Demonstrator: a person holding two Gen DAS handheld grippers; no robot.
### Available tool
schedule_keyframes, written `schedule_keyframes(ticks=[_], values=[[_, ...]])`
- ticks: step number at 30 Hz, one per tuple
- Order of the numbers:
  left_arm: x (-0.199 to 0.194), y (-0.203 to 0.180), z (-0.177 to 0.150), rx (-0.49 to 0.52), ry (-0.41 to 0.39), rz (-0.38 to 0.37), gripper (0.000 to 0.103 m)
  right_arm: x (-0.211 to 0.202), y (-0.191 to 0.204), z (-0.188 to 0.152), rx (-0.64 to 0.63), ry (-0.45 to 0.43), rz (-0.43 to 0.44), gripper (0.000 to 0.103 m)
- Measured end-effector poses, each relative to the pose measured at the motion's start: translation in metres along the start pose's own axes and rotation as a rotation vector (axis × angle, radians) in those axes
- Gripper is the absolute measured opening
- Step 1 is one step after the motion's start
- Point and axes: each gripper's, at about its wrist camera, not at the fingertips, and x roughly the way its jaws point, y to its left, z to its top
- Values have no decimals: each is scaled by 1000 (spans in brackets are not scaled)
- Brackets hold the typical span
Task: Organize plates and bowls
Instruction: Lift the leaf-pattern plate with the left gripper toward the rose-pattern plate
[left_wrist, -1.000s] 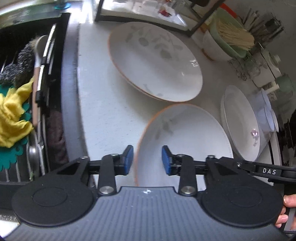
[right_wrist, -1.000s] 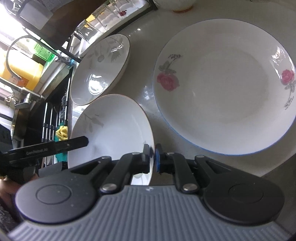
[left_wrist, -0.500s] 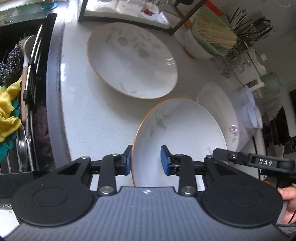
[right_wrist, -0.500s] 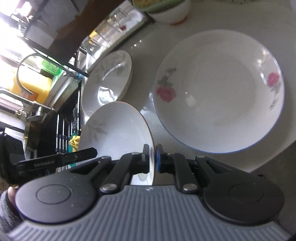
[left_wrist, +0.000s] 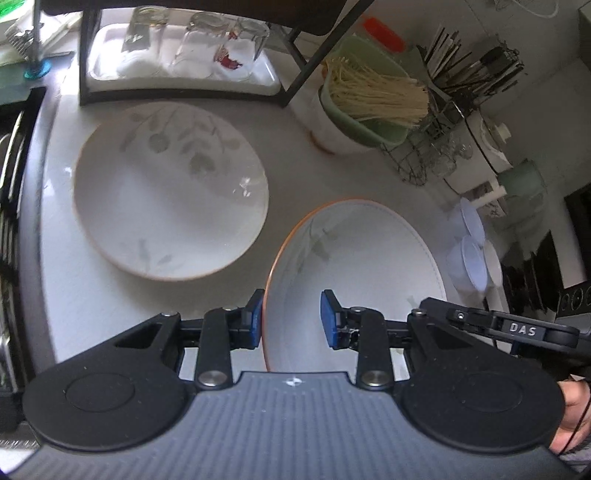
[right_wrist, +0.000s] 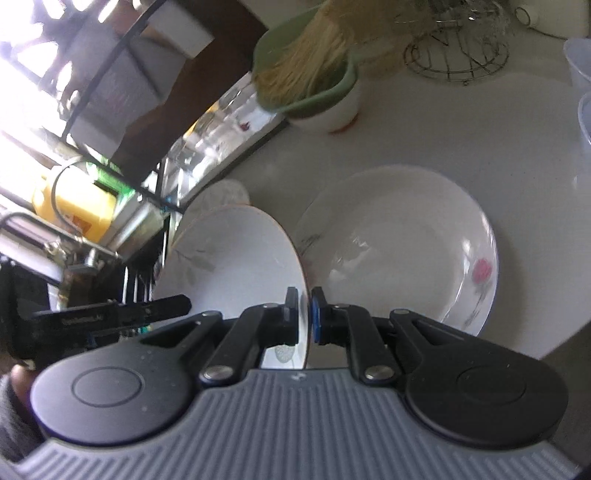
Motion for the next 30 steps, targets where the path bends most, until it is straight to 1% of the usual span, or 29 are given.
schedule_keyframes(ticks=[2,4,7,13,16,18,22,25,30], values=[[13,-8,6,-7,3,10,36,6,-13,9,6,16,-1,12],[23,-14,10,4,1,30,36,11,-18,13,-28,25,-18,12],[38,-18,17,-13,18,54,36,16,-32,19,-19,42,-9,12],[65,-28,24,-9,77,88,36,27,-53,27,-21,35,-14,12],[71,-37,27,21,78,115,36,32,-61,32,-31,31,-12,12],[73,-41,29,20,83,126,36,34,-65,36,-29,27,-3,12],[77,-54,28,73,87,186,36,38,-69,37,-36,25,-4,12],[82,-61,28,89,95,216,36,39,-72,38,-43,27,-11,12],[96,-65,30,78,123,243,36,38,-79,39,-47,27,-21,12]])
